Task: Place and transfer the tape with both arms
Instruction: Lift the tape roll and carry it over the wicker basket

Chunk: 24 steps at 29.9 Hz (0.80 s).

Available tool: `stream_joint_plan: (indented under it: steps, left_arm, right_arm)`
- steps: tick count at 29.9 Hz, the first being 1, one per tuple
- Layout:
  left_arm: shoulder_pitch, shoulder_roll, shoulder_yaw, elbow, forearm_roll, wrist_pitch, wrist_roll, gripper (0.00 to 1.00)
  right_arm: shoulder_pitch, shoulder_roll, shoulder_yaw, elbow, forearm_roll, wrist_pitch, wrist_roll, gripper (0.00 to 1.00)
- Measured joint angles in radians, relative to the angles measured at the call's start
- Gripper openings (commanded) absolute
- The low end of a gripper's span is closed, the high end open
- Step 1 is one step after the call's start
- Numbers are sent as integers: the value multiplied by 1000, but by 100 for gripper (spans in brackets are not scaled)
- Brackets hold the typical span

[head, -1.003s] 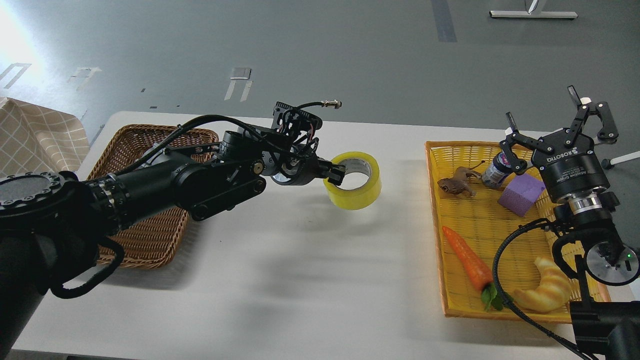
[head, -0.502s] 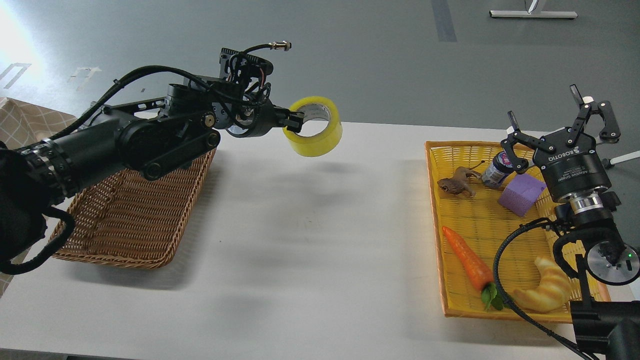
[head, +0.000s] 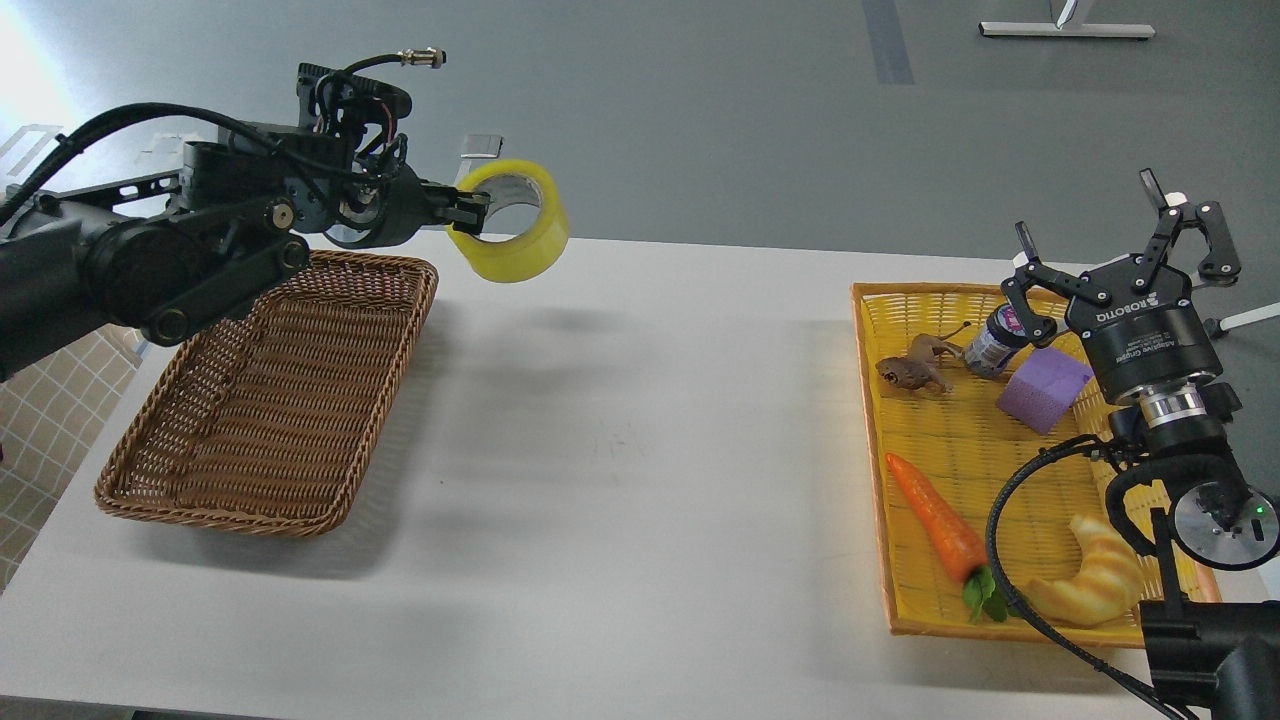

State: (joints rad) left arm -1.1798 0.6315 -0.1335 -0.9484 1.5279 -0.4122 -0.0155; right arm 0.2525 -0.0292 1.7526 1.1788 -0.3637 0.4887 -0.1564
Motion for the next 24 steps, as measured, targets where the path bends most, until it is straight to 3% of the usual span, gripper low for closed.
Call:
stream_joint_plan:
  steps: [15, 24]
  left_arm:
    - [150, 204, 0, 1, 21, 24, -17, 0]
    - [235, 240, 0, 3, 21, 60, -26, 0]
  right_arm:
    - [-1, 0, -3, -4, -1, 0, 0, 98]
    - [-1, 12, -4, -5, -1, 0, 0, 98]
